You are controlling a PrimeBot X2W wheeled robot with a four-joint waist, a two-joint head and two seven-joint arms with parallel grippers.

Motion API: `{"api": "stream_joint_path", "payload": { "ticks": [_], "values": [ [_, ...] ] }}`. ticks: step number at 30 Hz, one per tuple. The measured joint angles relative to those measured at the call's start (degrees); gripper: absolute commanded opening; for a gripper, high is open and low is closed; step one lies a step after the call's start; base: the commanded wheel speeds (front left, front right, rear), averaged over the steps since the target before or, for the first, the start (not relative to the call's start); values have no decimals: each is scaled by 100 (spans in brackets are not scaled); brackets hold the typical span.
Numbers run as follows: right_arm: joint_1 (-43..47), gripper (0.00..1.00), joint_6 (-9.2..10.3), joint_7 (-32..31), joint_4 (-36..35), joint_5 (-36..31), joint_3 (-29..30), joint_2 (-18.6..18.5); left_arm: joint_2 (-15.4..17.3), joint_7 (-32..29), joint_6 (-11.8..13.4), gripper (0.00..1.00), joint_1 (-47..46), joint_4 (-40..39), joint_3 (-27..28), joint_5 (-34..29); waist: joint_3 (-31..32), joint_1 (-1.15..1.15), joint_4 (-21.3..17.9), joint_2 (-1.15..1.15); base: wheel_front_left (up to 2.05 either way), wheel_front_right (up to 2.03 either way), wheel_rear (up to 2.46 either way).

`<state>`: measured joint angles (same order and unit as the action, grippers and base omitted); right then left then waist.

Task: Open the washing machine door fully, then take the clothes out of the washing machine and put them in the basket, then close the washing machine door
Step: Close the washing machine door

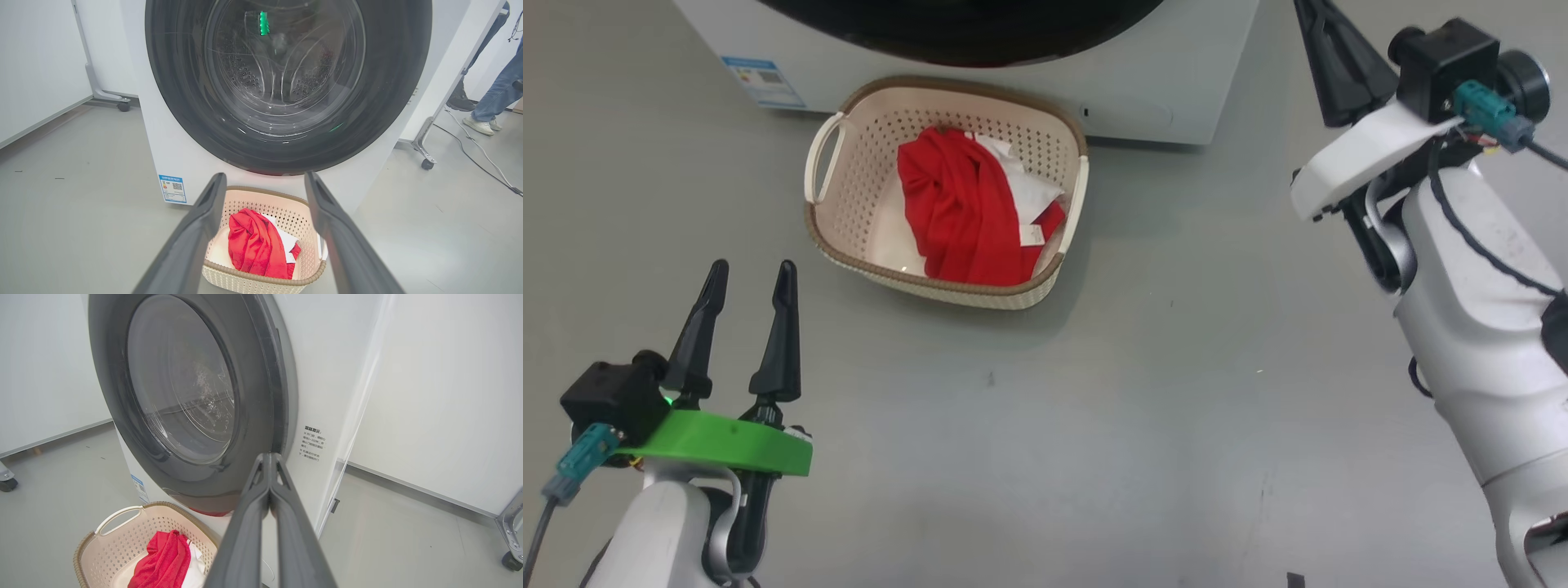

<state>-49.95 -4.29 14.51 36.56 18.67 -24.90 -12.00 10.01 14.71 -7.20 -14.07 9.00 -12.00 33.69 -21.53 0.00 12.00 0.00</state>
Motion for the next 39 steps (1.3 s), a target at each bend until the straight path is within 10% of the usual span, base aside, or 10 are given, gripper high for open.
{"api": "stream_joint_path", "payload": {
  "ticks": [39],
  "values": [
    [4221,0,709,0,-1782,375,940,146,-151,0,0,100,1549,342,291,-103,2354,0,-1556,0,0,0,0]
  ]
}}
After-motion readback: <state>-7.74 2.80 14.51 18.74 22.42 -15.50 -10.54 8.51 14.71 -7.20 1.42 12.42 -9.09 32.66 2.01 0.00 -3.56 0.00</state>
